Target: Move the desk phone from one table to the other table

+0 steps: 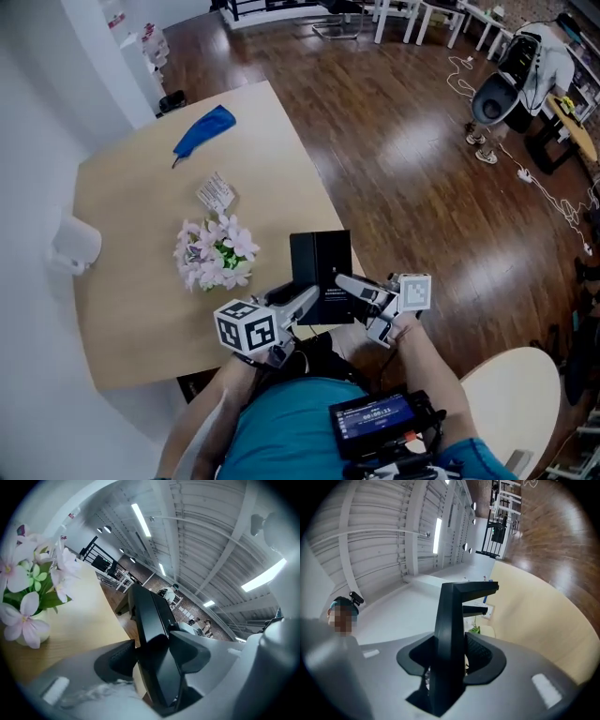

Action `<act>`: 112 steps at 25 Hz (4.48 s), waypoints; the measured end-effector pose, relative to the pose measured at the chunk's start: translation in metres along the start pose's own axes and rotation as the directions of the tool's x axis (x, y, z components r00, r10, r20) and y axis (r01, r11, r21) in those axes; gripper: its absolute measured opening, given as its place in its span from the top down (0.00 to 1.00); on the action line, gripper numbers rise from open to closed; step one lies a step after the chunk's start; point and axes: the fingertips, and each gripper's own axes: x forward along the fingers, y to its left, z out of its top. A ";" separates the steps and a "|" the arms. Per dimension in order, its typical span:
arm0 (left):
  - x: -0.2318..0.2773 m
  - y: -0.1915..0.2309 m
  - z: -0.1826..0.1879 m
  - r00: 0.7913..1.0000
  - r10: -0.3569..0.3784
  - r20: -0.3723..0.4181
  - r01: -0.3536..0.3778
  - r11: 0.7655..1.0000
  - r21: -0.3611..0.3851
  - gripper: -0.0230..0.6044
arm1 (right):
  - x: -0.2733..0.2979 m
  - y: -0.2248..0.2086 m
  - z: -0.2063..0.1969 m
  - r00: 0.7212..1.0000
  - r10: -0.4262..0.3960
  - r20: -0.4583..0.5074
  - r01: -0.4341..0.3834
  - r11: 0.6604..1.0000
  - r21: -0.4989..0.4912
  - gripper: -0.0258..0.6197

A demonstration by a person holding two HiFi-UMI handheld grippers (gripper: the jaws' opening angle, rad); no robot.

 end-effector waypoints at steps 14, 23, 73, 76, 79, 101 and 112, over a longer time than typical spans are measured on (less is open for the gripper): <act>0.015 0.090 -0.031 0.966 0.258 0.012 -0.250 0.946 -0.204 0.57 | 0.039 -0.108 0.000 0.977 0.069 -0.204 -0.029 0.981 0.193 0.71; 0.033 0.110 -0.049 0.954 0.297 -0.029 -0.294 0.918 -0.267 0.56 | 0.039 -0.139 0.004 0.971 0.063 -0.231 -0.010 0.974 0.224 0.71; -0.072 -0.047 -0.007 0.970 0.196 0.144 -0.241 0.842 0.483 0.94 | -0.015 0.037 -0.047 0.531 -0.716 0.454 0.776 0.196 -0.599 0.97; -0.082 -0.069 -0.008 0.975 0.164 0.152 -0.219 0.838 0.500 0.94 | -0.024 0.064 -0.059 0.496 -0.709 0.501 0.806 0.161 -0.570 0.97; -0.091 -0.091 -0.010 0.978 0.128 0.164 -0.197 0.823 0.533 0.94 | -0.040 0.083 -0.072 0.456 -0.709 0.537 0.830 0.121 -0.545 0.97; -0.144 -0.180 -0.085 0.916 0.268 0.299 -0.395 0.732 0.555 0.94 | -0.119 0.118 -0.162 0.510 -0.646 0.567 0.821 0.169 -0.546 0.97; -0.193 -0.157 -0.112 0.922 0.289 0.260 -0.387 0.736 0.555 0.94 | -0.102 0.131 -0.212 0.477 -0.680 0.556 0.821 0.119 -0.559 0.97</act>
